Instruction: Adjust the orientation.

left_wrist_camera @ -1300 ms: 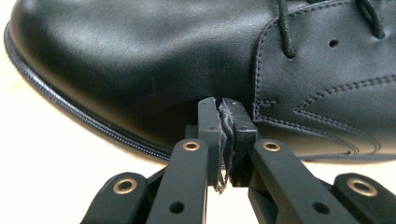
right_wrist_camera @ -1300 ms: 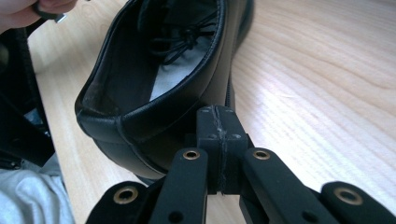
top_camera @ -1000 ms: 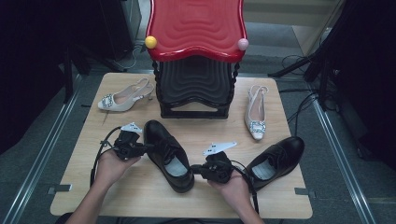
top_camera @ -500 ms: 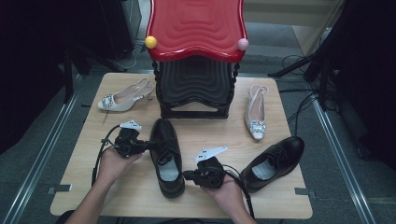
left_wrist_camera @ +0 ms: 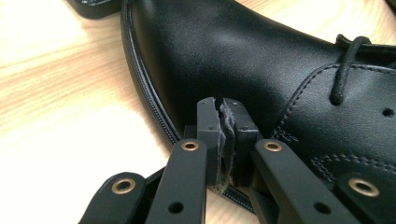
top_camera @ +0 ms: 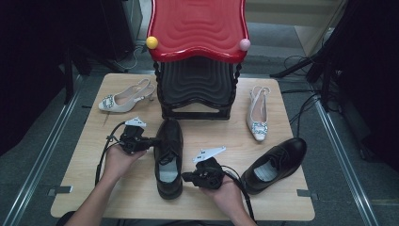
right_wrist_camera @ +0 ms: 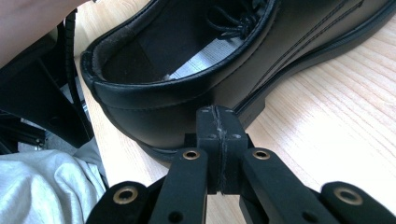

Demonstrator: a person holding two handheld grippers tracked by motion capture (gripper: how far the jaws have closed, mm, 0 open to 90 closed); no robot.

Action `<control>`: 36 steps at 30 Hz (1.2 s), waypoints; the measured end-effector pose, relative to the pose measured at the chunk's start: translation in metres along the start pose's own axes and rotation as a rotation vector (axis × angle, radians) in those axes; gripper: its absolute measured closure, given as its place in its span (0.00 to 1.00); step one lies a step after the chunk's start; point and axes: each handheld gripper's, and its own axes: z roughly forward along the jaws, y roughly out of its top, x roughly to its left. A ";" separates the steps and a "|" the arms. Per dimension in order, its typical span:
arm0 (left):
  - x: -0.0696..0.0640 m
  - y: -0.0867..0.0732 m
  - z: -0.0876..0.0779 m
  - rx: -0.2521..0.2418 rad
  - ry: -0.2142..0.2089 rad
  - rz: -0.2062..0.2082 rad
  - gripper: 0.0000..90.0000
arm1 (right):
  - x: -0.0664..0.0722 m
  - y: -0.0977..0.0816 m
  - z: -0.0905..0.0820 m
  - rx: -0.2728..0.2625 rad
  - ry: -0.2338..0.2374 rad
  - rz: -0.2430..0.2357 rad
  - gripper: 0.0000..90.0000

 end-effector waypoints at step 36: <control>-0.003 0.005 -0.026 0.088 -0.046 -0.008 0.48 | -0.061 -0.061 -0.155 -0.135 -0.290 0.230 1.00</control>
